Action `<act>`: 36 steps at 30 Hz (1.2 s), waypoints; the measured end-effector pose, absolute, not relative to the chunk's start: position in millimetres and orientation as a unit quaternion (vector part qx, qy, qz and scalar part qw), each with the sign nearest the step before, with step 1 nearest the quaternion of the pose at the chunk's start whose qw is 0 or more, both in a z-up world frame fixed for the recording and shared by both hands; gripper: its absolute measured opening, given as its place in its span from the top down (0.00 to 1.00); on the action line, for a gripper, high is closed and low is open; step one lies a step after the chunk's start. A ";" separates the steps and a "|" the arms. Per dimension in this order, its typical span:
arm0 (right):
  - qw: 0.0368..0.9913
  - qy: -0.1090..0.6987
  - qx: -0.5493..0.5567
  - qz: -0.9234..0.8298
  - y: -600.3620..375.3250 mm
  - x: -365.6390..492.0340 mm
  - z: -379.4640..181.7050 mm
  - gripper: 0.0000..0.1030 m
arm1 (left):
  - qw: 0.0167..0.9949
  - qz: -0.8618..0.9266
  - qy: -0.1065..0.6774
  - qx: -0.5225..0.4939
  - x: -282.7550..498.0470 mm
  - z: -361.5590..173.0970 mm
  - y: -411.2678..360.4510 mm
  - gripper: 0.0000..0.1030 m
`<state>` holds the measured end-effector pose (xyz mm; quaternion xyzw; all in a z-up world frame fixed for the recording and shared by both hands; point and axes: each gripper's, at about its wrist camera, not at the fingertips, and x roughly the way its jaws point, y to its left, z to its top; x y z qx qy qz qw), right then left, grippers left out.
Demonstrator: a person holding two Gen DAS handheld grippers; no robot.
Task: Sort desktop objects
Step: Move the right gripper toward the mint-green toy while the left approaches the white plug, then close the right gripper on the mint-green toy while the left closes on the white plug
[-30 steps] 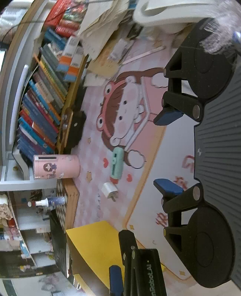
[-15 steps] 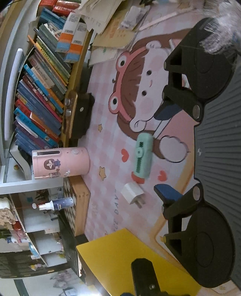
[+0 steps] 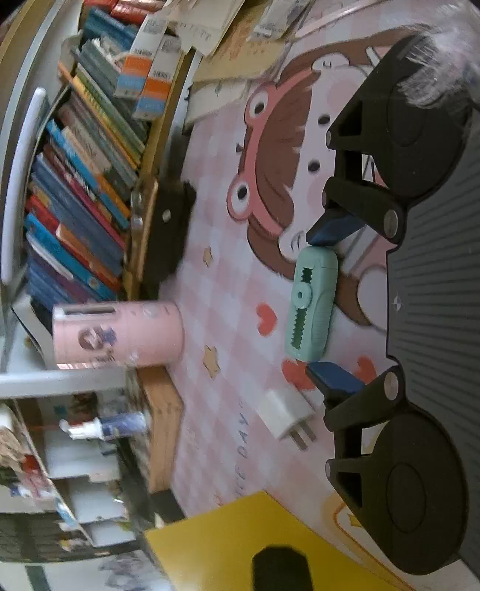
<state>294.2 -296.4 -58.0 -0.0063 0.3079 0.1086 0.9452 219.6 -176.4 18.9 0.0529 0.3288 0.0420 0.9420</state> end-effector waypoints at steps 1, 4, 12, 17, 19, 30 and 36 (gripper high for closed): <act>0.948 0.302 -0.004 0.101 -302.7 292.0 -55.7 0.35 | 0.942 0.038 0.331 0.048 223.6 16.8 -178.2 0.23; 0.952 0.295 0.002 0.078 -324.7 283.6 -46.6 0.35 | 0.938 0.024 0.345 0.033 236.8 7.6 -184.1 0.30; 0.954 0.291 0.008 0.064 -356.8 258.1 -27.8 0.35 | 0.927 0.032 0.373 0.012 276.8 -27.0 -188.6 0.49; 0.953 0.293 0.001 0.081 -362.1 251.2 -21.6 0.35 | 0.926 0.027 0.374 0.041 294.4 -42.0 -197.2 0.56; 0.952 0.295 0.002 0.085 -364.3 249.9 -20.5 0.35 | 0.926 0.026 0.375 0.045 299.9 -46.2 -199.7 0.58; 0.945 0.312 0.011 0.094 -374.4 243.6 -17.5 0.35 | 0.934 0.011 0.354 0.038 282.8 -41.0 -200.4 0.76; 0.944 0.314 0.004 0.105 -376.9 235.1 -8.5 0.35 | 0.943 -0.011 0.333 0.010 247.3 -11.0 -194.5 0.76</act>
